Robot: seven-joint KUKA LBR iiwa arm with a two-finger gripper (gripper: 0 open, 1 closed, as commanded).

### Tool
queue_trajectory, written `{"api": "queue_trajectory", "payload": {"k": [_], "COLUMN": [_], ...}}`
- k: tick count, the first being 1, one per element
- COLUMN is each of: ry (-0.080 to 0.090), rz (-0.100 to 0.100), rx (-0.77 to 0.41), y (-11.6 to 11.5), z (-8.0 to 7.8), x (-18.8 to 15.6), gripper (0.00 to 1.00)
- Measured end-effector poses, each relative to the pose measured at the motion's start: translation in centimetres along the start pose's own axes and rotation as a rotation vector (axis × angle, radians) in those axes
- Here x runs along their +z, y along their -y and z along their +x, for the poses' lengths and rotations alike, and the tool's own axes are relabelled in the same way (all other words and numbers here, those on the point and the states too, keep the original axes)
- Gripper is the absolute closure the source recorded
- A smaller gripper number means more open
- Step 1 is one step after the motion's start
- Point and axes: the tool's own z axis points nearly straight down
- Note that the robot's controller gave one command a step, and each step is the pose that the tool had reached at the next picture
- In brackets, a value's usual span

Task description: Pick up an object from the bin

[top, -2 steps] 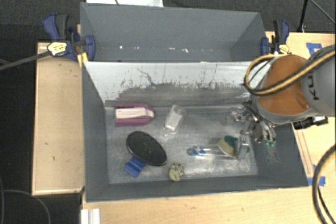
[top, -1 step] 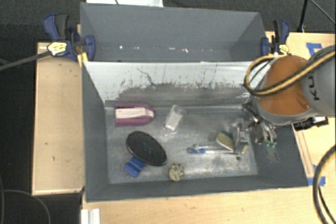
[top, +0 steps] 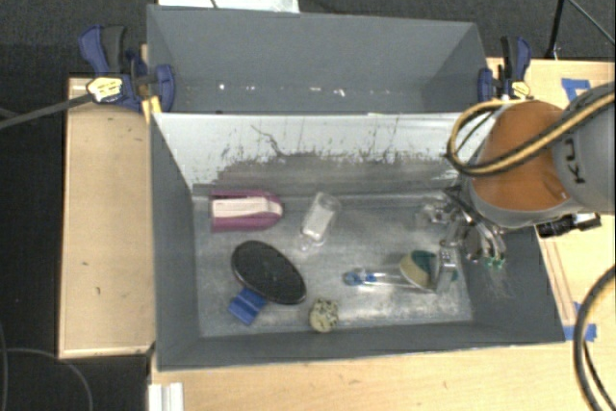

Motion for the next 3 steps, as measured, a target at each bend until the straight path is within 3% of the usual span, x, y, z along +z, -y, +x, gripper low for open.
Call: {"api": "queue_trajectory", "payload": {"k": [1, 2, 3], "ry": [-0.016, -0.001, -0.008], "rz": [-0.001, -0.003, -0.003], "rx": [-0.004, -0.016, -0.017], "y": [0.0, -1.6, -1.6], "z": [0.3, 1.6, 1.7], "x": [0.0, -13.1, -12.6], "gripper": [1.0, 1.0, 0.0]}}
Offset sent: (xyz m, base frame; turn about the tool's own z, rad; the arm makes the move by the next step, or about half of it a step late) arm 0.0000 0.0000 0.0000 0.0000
